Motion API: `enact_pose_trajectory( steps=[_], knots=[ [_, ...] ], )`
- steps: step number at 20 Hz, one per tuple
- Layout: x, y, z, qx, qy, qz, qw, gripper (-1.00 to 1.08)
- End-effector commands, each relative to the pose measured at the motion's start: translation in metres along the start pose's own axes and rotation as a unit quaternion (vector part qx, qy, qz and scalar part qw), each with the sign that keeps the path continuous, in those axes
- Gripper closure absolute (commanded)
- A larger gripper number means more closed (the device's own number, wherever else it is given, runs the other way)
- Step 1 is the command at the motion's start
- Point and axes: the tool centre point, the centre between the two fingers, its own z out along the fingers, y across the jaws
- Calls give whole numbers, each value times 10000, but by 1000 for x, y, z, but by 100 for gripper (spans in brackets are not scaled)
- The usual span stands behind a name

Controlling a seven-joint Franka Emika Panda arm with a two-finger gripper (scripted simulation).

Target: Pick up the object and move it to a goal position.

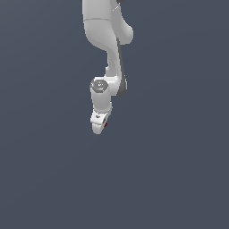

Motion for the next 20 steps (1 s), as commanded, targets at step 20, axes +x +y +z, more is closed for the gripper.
enact_pose_trajectory(
  steps=[20],
  knots=[
    [128,-30,-148,7,-2,-22,10000,108]
  ],
)
